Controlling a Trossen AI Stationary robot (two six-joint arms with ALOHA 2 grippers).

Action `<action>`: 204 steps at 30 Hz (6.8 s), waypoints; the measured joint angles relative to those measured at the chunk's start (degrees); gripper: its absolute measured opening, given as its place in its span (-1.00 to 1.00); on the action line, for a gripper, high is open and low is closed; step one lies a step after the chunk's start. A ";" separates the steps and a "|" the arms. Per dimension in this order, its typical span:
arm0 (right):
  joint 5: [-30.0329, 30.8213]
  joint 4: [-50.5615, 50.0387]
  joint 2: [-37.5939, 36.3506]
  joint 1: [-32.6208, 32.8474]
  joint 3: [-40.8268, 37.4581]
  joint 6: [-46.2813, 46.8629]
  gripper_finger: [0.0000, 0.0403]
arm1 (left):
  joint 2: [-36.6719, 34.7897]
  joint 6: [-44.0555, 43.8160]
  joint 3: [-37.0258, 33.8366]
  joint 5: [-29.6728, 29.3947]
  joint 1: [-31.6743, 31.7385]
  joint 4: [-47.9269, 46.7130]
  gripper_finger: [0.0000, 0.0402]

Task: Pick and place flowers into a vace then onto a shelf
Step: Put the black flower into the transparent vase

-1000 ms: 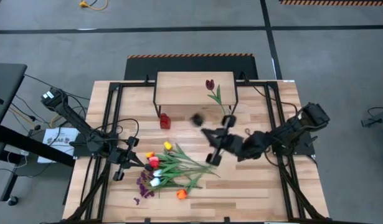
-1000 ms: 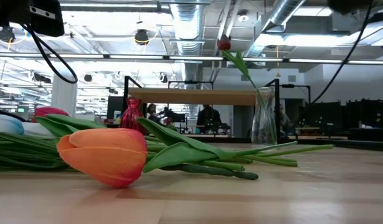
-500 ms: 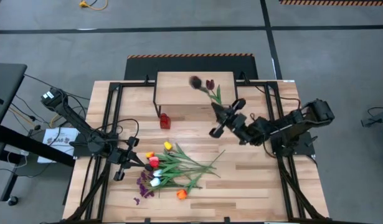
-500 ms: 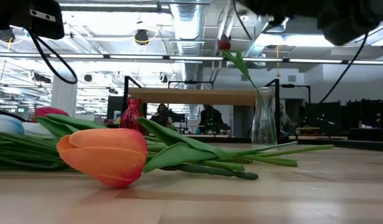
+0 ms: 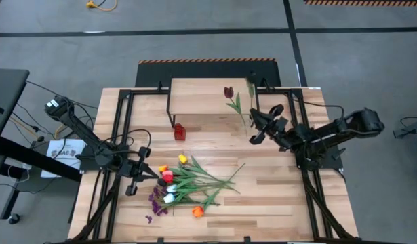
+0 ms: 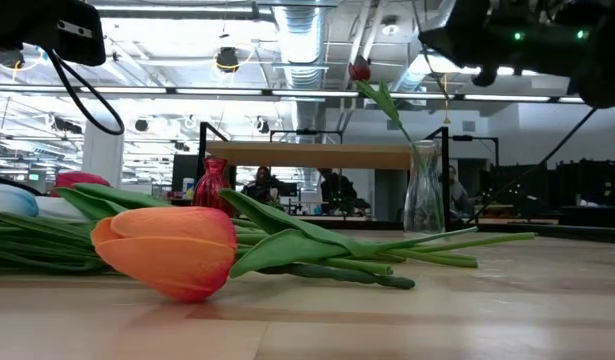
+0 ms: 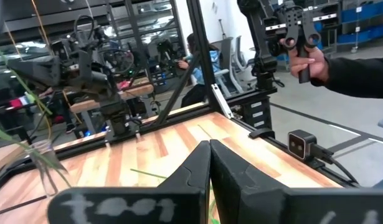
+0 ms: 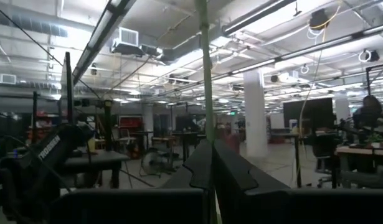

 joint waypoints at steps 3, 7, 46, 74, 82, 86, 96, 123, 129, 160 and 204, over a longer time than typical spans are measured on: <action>-4.15 -0.01 -0.08 -2.42 -0.46 2.61 -1.00 | 0.00 0.00 0.00 0.03 0.00 -0.02 -1.00; -7.55 -0.01 -0.08 -5.28 -0.48 6.17 -1.00 | 0.00 0.00 0.00 0.04 0.00 -0.02 -1.00; -7.28 -3.00 11.32 -11.03 3.57 13.09 -1.00 | 0.00 0.44 0.02 0.47 -0.01 -0.50 -1.00; -7.28 -3.23 11.36 -9.21 3.54 10.95 -1.00 | 0.02 -0.26 3.20 0.20 2.16 1.75 -1.00; -7.45 -0.22 11.32 -5.08 3.54 7.01 -1.00 | 0.08 -0.14 19.50 3.02 15.42 -13.50 -1.00; -7.47 0.03 10.59 -1.75 3.54 4.34 -1.00 | 2.69 -3.06 25.92 13.45 23.87 -15.31 -0.89; -7.50 -0.03 9.89 5.42 4.88 -2.50 -1.00 | 23.23 -7.80 39.10 22.88 38.99 -13.80 -0.34; -12.07 -2.55 10.28 13.47 7.10 -4.46 -1.00 | 48.88 -8.52 60.60 38.72 43.47 -9.59 -0.20; -11.93 -3.77 10.39 14.18 7.81 -4.45 -1.00 | 52.39 -9.03 63.85 40.58 43.45 -9.22 -0.20; -10.27 -5.69 10.39 14.14 7.70 -3.97 -1.00 | 51.74 -9.43 64.19 44.58 45.50 -6.45 -0.96; 22.17 -6.24 -3.95 29.53 7.70 -28.70 -0.06 | 60.81 -3.49 73.93 47.69 56.50 -10.77 -1.00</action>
